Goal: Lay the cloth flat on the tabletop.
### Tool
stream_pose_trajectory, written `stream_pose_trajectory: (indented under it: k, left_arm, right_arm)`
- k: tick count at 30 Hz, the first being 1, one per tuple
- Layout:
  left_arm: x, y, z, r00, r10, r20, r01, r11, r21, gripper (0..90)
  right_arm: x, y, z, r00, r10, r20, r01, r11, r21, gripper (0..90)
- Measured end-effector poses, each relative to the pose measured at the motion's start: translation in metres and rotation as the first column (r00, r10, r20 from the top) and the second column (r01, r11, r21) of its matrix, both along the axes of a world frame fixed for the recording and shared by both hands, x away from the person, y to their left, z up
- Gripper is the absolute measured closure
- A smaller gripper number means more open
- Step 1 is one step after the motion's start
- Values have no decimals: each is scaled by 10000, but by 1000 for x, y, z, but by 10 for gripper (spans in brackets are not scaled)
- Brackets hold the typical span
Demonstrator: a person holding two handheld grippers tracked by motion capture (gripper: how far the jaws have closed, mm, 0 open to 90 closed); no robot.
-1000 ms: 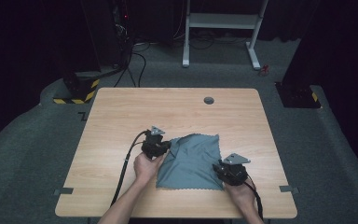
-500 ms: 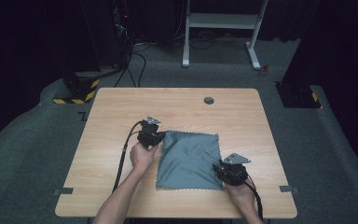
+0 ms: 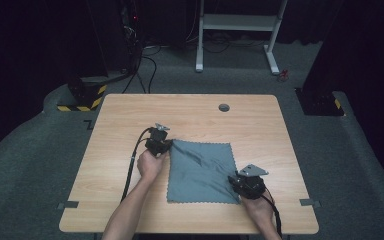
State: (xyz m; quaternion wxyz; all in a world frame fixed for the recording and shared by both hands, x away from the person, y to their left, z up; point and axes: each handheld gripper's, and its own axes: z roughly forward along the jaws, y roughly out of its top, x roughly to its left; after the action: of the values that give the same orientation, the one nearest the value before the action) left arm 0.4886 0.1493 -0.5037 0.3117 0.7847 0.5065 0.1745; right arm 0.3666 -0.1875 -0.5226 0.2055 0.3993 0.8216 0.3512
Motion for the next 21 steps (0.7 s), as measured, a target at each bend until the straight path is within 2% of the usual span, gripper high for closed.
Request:
stream_pose_trajectory:
  k: [4,5,9,11,15,18,21]
  left_arm:
    - [1,-3,-4,10000,-26,74,23,9995,311,867]
    - [2,-2,-5,9999,-45,137,38,9987,500,849]
    - [2,3,-5,9999,112,34,-113,9988,475,737]
    - [-2,4,-3,9999,141,83,-144,9991,405,650]
    - [-16,4,4,9995,-236,231,234,9997,79,528]
    - [-34,1,10,9966,-633,528,629,9980,91,493]
    - [-53,-4,12,9920,-1123,578,1127,9936,-35,471]
  right_arm:
    - [0,0,0,10000,14,-25,-14,10000,29,612]
    - [1,-1,0,10000,25,-40,-24,10000,52,615]
    - [1,-1,0,9999,40,-93,-39,9999,117,621]
    - [1,-1,0,9999,45,-122,-44,9999,143,621]
    - [1,-1,0,9999,34,-144,-32,9999,162,620]
    - [1,-2,0,9999,36,-159,-33,9999,169,620]
    - [2,-2,0,9998,34,-172,-31,9998,178,621]
